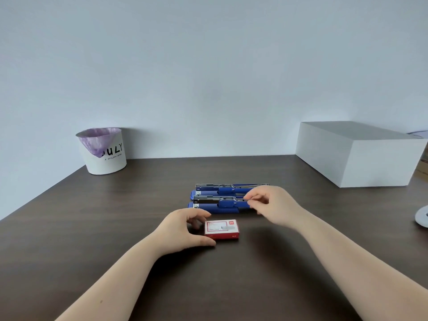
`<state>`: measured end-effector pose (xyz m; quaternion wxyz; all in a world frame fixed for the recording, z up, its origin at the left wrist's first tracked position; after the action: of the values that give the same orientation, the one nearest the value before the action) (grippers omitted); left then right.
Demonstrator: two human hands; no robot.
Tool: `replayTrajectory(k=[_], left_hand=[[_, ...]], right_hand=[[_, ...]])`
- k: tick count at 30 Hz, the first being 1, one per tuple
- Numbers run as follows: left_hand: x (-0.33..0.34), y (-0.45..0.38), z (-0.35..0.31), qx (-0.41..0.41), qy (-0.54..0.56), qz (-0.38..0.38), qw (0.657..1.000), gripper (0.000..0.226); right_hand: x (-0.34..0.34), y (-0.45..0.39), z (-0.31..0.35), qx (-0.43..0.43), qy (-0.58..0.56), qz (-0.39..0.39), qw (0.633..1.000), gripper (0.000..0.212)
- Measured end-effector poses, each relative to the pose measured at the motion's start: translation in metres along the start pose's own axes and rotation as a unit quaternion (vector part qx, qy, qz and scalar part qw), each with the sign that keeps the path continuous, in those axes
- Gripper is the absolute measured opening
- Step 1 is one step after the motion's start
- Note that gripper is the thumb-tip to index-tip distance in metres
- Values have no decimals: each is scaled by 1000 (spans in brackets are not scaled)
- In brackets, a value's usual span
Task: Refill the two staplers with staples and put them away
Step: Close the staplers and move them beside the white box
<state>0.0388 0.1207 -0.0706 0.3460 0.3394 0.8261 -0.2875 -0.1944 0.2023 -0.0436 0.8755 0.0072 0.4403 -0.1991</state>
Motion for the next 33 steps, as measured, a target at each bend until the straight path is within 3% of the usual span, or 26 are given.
replayTrajectory(k=[3,7,11,15,20,26,30,33], left_hand=[[-10,2,3,-4,25,-14,1000,54],[-25,-1,16,-59,111,-143,982,6],[-30,-15,32,-141,89,-234,958,13],[-27,-36,45,-157,24,-214,964,10],[-22,-58,49,-148,-3,-172,974,27],[-20,-69,52,-146,2,-71,987,53],[-20,-72,51,-147,43,-49,987,53],[-16,-72,50,-135,44,-73,987,45]], right_hand=[[-14,-16,-11,27,26,-56,998,18],[-21,-44,-30,67,76,-62,993,33],[-25,-67,-44,111,91,-29,989,49],[-18,-79,-49,123,140,35,982,58],[-13,-86,-54,122,88,66,986,51],[-14,-89,-59,135,24,47,990,55],[-13,-84,-61,144,-53,26,988,65],[-13,-82,-59,144,-126,9,981,69]])
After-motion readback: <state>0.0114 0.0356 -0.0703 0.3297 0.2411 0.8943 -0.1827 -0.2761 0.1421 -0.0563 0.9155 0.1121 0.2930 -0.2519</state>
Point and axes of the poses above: each hand's wrist, its own y-axis away from the middle knuckle, its own x-axis out of the palm, z = x × y, the point moved 1 cm from there along -y, towards the middle knuckle, and after that the axes turned 11 degrees about x, right-handed, at the moved point
